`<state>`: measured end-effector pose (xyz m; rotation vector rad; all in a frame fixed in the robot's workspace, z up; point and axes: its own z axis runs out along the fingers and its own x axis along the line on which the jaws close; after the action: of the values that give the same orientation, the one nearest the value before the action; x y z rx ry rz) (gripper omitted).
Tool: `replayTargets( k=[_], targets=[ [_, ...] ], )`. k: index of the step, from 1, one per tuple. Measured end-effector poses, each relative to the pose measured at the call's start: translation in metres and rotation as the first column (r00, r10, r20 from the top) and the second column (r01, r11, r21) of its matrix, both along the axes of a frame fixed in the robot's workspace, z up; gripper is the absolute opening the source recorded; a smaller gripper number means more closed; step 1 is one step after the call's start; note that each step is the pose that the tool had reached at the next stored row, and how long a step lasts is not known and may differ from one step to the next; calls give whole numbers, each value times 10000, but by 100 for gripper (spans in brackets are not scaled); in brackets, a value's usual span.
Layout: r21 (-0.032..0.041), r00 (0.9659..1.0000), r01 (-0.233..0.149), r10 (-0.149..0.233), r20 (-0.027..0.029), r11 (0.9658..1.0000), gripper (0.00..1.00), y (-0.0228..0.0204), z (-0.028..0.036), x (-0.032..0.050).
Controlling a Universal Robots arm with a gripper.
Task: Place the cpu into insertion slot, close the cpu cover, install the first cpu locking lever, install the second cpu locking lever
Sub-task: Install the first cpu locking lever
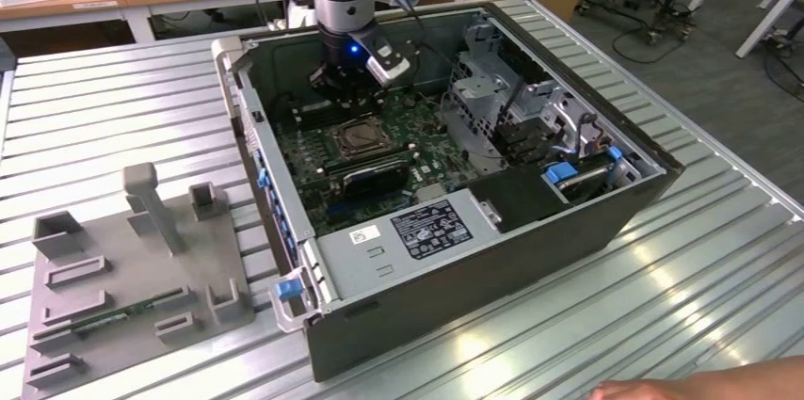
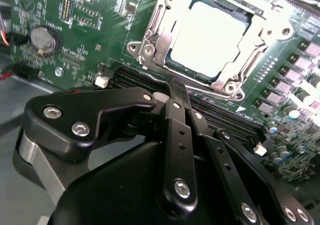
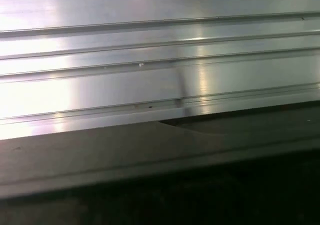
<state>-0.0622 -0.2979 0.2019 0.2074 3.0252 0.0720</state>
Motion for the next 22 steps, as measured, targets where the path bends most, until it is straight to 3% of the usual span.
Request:
replayTargets(
  k=[7, 15, 18, 19, 22],
  targets=[
    [0, 9965, 837, -837, 0, 9965, 11, 0, 18, 0],
    [0, 9921, 1255, -1255, 0, 9921, 11, 4, 111, 0],
    [19, 9916, 1292, -1292, -1, 9916, 11, 4, 115, 0],
    [40, 9916, 1291, -1291, -5, 9916, 11, 3, 116, 0],
    [270, 9916, 1291, -1290, -35, 9913, 11, 4, 116, 0]
  ],
)
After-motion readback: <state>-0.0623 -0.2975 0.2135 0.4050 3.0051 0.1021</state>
